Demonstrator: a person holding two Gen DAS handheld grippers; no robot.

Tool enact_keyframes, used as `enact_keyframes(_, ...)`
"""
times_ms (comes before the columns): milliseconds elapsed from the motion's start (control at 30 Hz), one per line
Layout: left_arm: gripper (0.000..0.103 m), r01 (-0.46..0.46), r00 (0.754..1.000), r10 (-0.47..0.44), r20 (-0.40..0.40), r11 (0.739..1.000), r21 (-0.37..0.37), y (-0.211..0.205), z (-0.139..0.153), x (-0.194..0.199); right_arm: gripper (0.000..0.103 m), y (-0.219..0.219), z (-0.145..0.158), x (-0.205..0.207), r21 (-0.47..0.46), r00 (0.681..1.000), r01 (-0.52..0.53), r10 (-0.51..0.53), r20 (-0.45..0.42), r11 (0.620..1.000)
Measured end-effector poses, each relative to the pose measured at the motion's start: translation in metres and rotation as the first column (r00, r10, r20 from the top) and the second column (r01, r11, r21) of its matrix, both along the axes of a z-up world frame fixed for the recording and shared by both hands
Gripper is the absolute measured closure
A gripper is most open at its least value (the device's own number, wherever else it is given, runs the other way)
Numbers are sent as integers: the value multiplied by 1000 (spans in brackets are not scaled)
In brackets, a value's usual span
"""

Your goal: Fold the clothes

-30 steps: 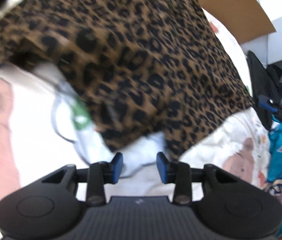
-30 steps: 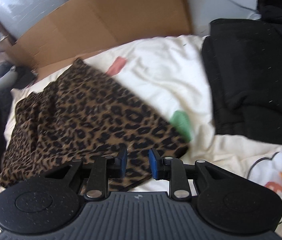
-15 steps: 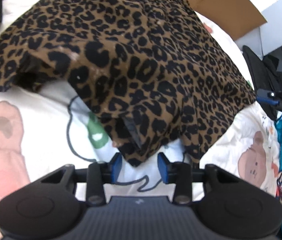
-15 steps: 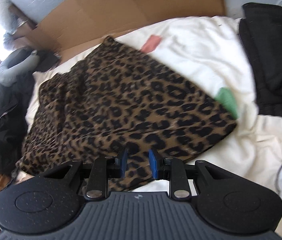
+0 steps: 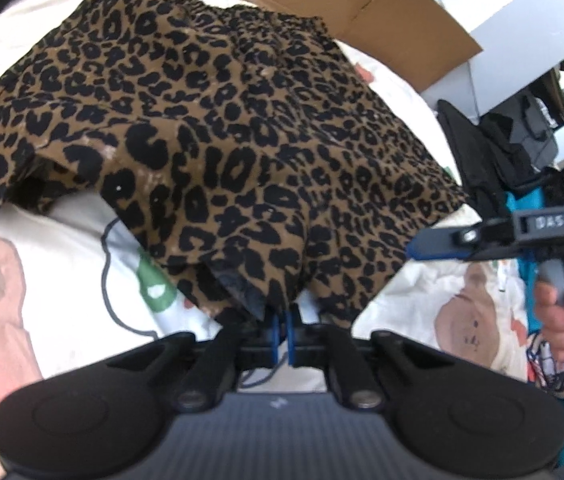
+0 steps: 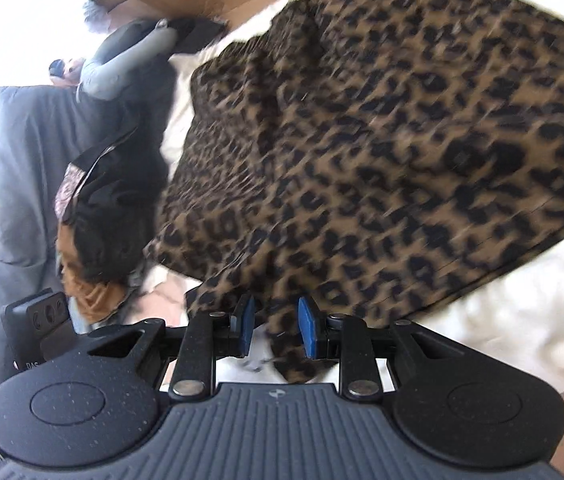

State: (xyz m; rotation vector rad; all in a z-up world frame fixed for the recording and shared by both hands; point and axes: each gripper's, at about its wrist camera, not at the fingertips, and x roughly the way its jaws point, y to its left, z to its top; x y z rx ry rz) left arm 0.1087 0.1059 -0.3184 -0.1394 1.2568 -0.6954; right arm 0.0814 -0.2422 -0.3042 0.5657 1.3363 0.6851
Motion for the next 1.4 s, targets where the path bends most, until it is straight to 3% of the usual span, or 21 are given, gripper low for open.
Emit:
enact_keyframes(167, 100, 26, 1000, -26, 1, 1000, -3, 0, -1, -6, 77, 17, -17, -12, 63, 995, 14, -8, -95, 998)
enact_keyframes(433, 100, -3, 999, 1, -48, 999, -48, 2, -4, -11, 77, 31, -63, -27, 155, 954, 116, -66, -293, 981)
enact_keyframes(533, 100, -13, 998, 9, -66, 998, -64, 2, -6, -12, 66, 30, -76, -30, 200, 929, 180, -100, -355, 963)
enact_keyframes(600, 100, -25, 997, 19, -80, 997, -73, 3, -8, -11, 62, 31, -80, -31, 214, 921, 206, -115, -372, 955)
enact_keyframes(867, 100, -62, 990, 47, -135, 992, -110, 3, -12, -10, 63, 36, -102, -38, 246, 892, 261, -136, -432, 934)
enact_keyframes(900, 100, -65, 989, 49, -139, 992, -110, 2, -13, -10, 63, 36, -105, -39, 252, 889, 268, -138, -436, 930)
enact_keyframes(967, 100, -68, 988, 52, -146, 992, -107, 2, -15, -9, 79, 36, -111, -38, 271, 883, 284, -141, -447, 920)
enact_keyframes(1033, 100, -73, 987, 56, -152, 992, -104, 1, -16, -8, 85, 38, -114, -36, 283, 880, 292, -140, -454, 914)
enact_keyframes(1133, 99, -48, 989, 36, -145, 996, -76, -4, -15, -8, 99, 40, -111, -33, 278, 894, 264, -127, -429, 924)
enact_keyframes(1267, 98, -11, 986, 5, -167, 999, -40, 1, -10, -7, 101, 39, -105, -31, 224, 915, 228, -130, -383, 948)
enact_keyframes(1400, 98, -35, 990, 39, -136, 999, 33, 21, -4, 1, 101, 35, -103, -30, 198, 925, 215, -134, -354, 956)
